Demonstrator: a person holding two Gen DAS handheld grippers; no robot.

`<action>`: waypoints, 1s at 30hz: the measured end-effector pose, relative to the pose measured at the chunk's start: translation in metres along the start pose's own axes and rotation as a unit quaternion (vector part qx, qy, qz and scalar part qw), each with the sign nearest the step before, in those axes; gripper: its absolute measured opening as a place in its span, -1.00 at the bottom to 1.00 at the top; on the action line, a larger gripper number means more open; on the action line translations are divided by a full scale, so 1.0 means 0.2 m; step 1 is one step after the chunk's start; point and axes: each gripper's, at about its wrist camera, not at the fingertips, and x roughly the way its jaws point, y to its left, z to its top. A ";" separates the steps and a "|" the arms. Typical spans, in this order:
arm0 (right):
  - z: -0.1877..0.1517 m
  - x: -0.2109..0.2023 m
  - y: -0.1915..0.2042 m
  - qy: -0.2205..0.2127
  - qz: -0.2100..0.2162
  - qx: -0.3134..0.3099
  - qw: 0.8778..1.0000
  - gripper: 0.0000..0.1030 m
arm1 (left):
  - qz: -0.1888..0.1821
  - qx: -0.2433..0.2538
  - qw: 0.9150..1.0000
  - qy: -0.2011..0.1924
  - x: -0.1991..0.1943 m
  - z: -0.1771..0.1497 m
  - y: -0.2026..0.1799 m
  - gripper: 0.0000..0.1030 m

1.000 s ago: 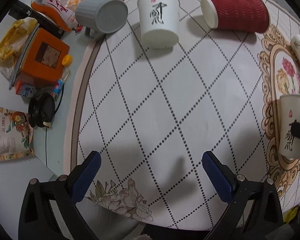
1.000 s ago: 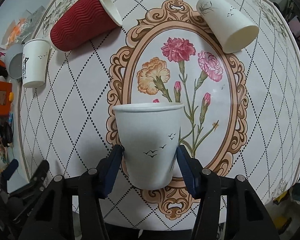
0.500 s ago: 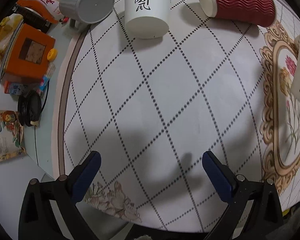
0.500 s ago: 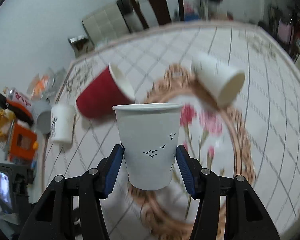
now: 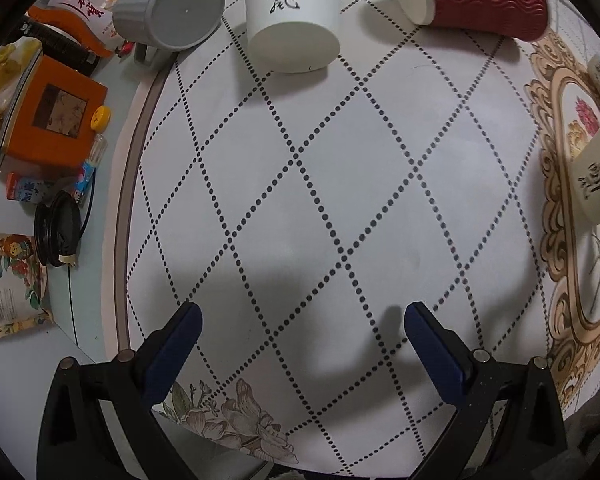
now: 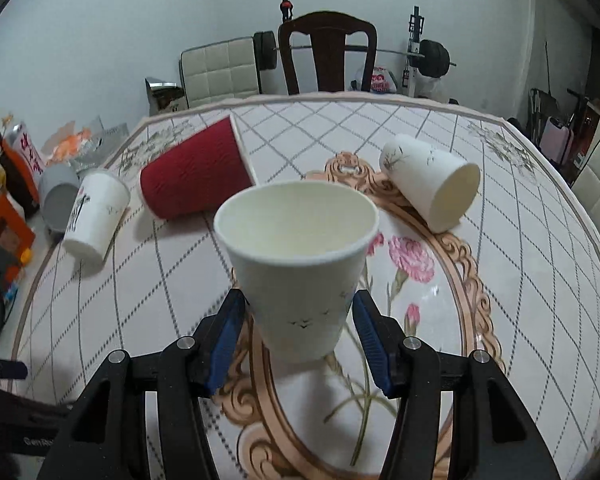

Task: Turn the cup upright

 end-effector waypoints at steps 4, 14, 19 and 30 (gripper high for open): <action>-0.05 -0.04 0.02 0.015 -0.006 -0.003 1.000 0.23 | -0.002 0.007 1.000 -0.016 -0.07 -0.04 -0.02 1.00; -0.07 -0.34 -0.10 0.044 -0.033 0.013 0.998 0.76 | -0.007 0.002 0.997 -0.075 -0.42 -0.22 -0.07 1.00; -0.03 -0.58 -0.16 0.052 -0.053 0.005 0.997 0.98 | -0.019 -0.012 0.993 -0.115 -0.66 -0.33 -0.08 1.00; 0.08 -1.38 -0.26 0.018 -0.062 -0.022 0.998 1.00 | -0.040 -0.030 0.975 -0.216 -1.25 -0.69 0.00 1.00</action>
